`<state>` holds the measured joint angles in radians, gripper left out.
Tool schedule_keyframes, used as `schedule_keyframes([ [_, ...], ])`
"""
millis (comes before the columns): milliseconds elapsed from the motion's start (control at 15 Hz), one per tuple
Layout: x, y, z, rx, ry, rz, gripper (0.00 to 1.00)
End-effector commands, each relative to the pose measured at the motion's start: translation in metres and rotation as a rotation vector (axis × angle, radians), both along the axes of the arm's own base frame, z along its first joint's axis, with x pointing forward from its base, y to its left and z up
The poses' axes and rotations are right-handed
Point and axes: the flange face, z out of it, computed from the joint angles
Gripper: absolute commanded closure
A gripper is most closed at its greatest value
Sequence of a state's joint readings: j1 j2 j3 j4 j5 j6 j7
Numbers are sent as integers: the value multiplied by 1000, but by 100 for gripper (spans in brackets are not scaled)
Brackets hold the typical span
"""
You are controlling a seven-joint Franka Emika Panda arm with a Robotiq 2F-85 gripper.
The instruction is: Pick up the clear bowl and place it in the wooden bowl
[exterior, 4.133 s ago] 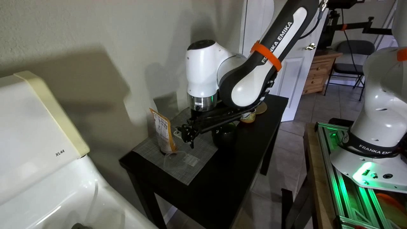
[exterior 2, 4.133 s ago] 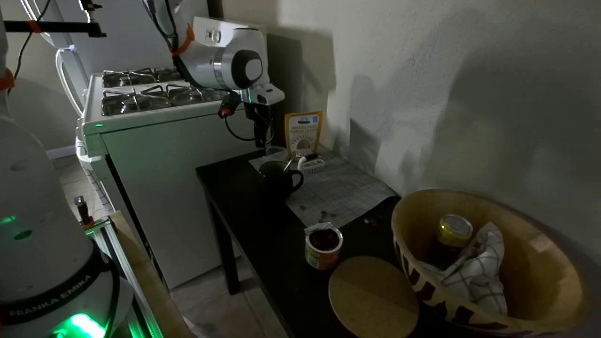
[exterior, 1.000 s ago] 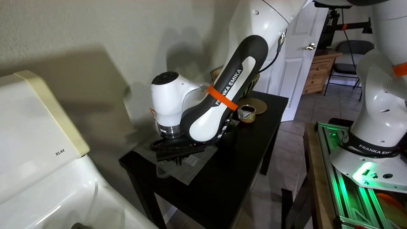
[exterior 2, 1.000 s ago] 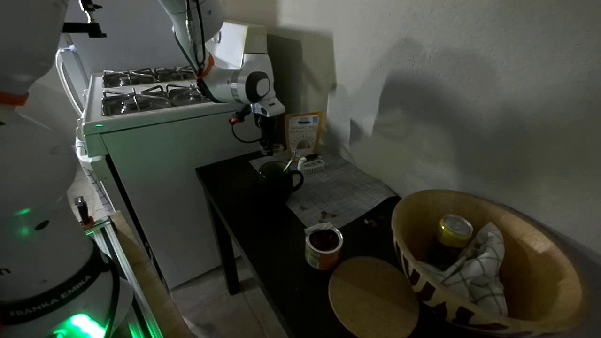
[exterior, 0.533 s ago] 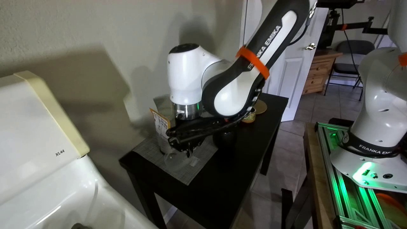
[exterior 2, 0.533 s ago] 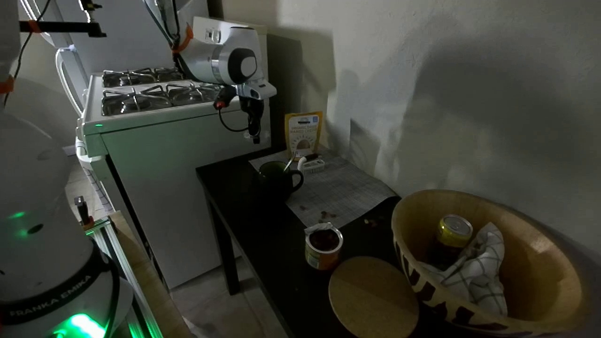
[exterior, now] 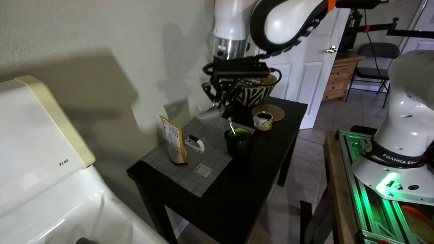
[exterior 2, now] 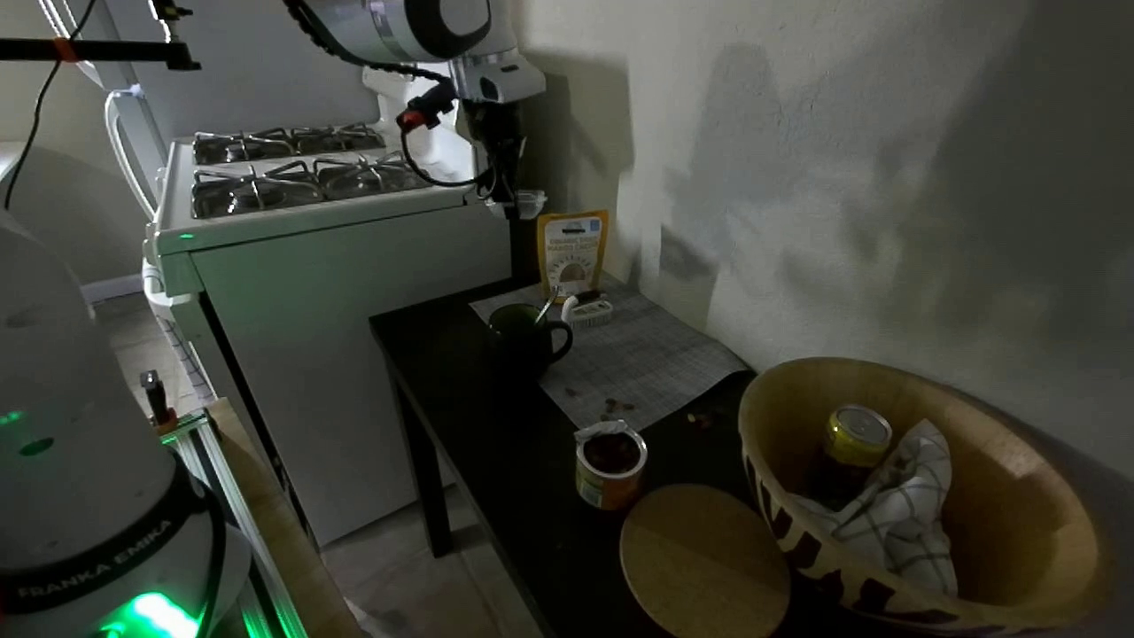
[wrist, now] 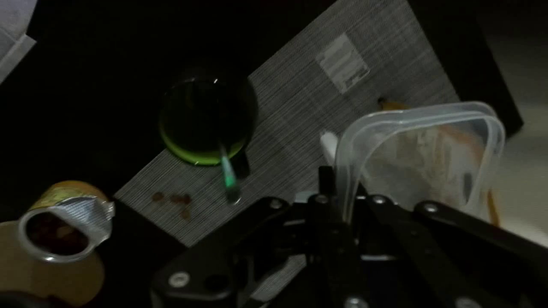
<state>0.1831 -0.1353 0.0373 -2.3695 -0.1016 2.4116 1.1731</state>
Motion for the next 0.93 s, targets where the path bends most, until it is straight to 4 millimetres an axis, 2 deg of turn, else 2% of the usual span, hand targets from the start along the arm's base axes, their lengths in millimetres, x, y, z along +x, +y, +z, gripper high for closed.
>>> schedule_keyframes([
  [0,-33,-80,40,-14,-38,-198,98],
  [67,-32,-103,42,-7,-32,-255,98],
  [133,-15,-72,39,-3,-31,-162,98],
  [200,-17,-89,46,-4,-42,-181,93],
  [267,-17,-92,47,-5,-45,-180,93],
  [400,-16,-82,43,-9,-37,-162,93],
  [467,-10,-87,38,20,-26,-226,98],
  [667,-7,-156,38,6,-53,-410,98],
  [867,-17,-241,42,8,-80,-567,98],
])
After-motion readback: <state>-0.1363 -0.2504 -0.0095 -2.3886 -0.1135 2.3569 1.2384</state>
